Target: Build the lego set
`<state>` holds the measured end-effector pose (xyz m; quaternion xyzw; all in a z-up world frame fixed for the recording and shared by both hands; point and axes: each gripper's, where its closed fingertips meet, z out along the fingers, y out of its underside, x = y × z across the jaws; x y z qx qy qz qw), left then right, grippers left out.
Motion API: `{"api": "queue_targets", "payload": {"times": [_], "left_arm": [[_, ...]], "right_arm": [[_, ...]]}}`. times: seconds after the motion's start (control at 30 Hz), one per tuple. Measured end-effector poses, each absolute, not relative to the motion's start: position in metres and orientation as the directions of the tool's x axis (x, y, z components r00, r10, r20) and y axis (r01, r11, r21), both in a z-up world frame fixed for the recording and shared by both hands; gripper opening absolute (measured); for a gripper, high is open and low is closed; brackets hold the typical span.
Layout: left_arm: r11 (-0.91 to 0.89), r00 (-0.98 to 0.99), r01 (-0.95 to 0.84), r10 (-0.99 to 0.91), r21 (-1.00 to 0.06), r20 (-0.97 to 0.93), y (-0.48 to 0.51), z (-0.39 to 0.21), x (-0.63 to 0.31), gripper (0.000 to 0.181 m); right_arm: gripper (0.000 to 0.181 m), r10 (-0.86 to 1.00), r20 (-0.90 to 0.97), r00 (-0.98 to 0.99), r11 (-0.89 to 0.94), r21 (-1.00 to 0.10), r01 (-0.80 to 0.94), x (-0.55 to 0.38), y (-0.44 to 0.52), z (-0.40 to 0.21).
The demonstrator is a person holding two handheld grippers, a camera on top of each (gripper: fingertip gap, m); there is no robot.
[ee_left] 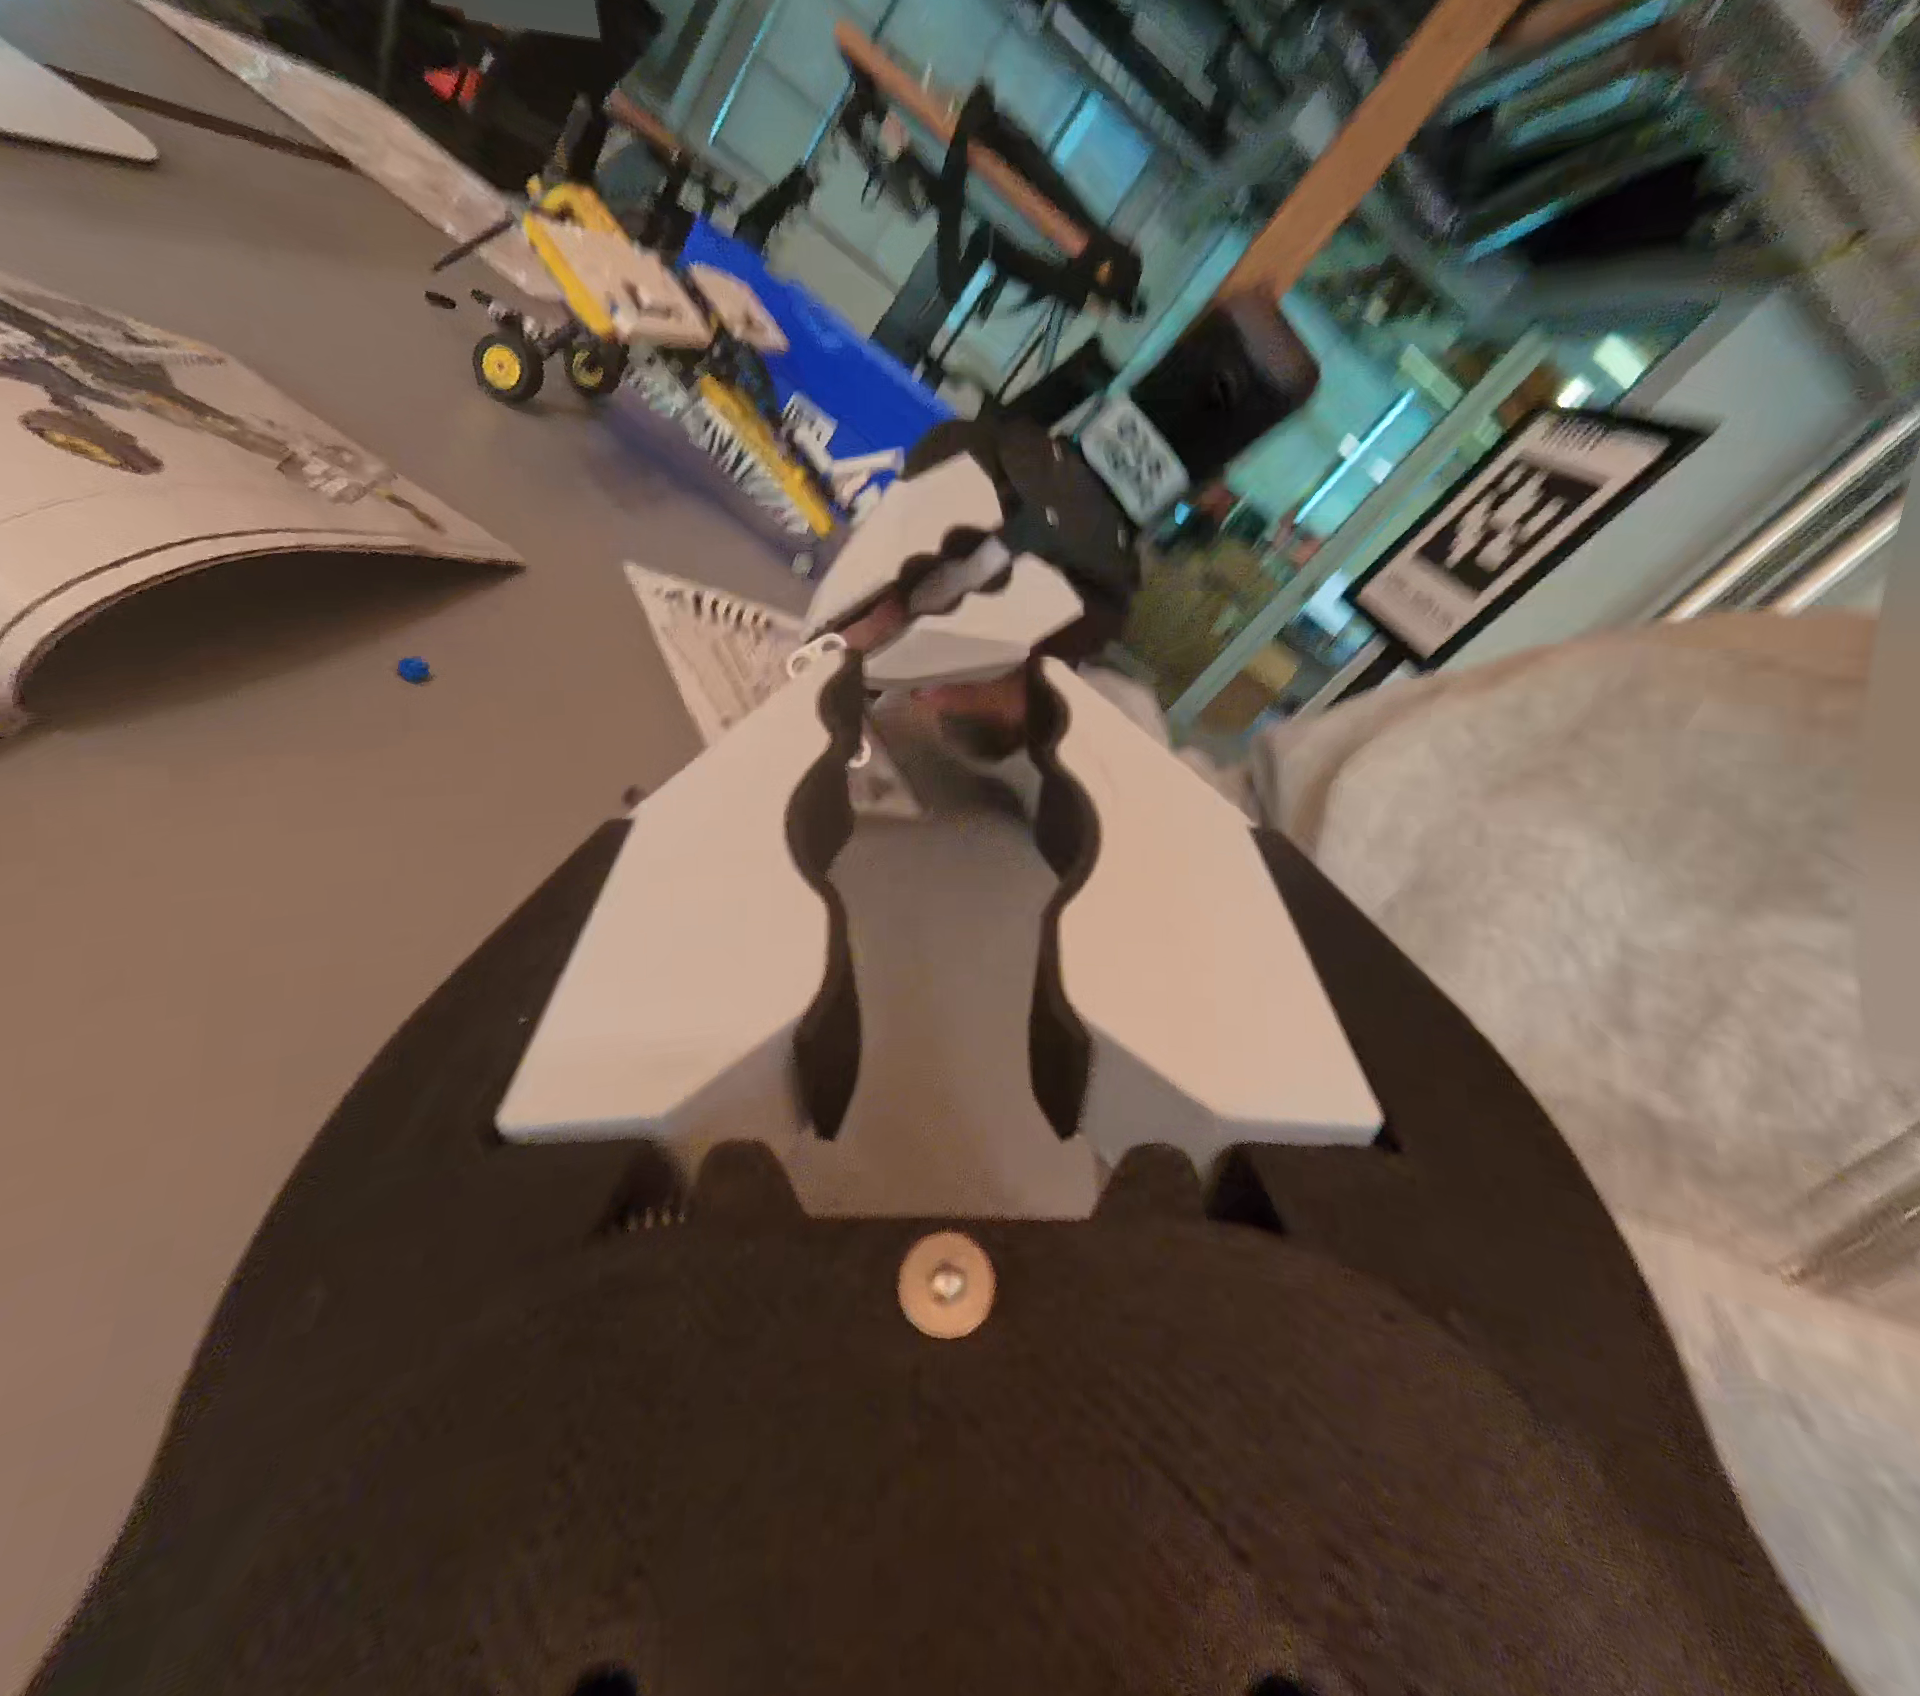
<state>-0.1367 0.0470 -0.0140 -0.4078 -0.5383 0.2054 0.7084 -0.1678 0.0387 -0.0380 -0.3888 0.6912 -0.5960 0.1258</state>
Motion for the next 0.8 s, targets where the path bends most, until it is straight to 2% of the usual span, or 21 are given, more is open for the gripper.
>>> {"api": "queue_targets", "payload": {"times": [0.07, 0.13, 0.23, 0.37, 0.5, 0.8], "left_arm": [[0.454, 0.245, 0.273, 0.820, -0.848, 0.517, 0.049, -0.038, -0.133, 0.043], [0.290, 0.118, 0.454, 0.918, -0.843, 0.379, 0.046, -0.077, -0.131, 0.055], [0.160, 0.102, 0.618, 0.955, -0.769, 0.280, 0.058, -0.111, -0.132, 0.057], [0.125, 0.082, 0.686, 0.966, -0.717, 0.247, 0.063, -0.129, -0.140, 0.047], [0.098, 0.076, 0.695, 0.975, -0.713, 0.207, 0.062, -0.131, -0.140, 0.032], [0.092, 0.108, 0.697, 0.967, -0.712, 0.231, 0.068, -0.131, -0.141, 0.031]], "right_arm": [[0.006, -0.771, 0.116, -0.627, 0.150, -0.923, -0.355, -0.169, 0.044, -0.059], [0.006, -0.809, -0.014, -0.588, 0.263, -0.903, -0.340, -0.167, 0.050, -0.075], [0.006, -0.813, 0.010, -0.582, 0.298, -0.852, -0.431, -0.168, 0.050, -0.096], [0.006, -0.824, 0.009, -0.567, 0.347, -0.783, -0.516, -0.167, 0.054, -0.121], [0.006, -0.831, 0.055, -0.554, 0.307, -0.784, -0.539, -0.167, 0.054, -0.122], [0.006, -0.860, 0.012, -0.510, 0.309, -0.784, -0.539, -0.163, 0.062, -0.123]]}}
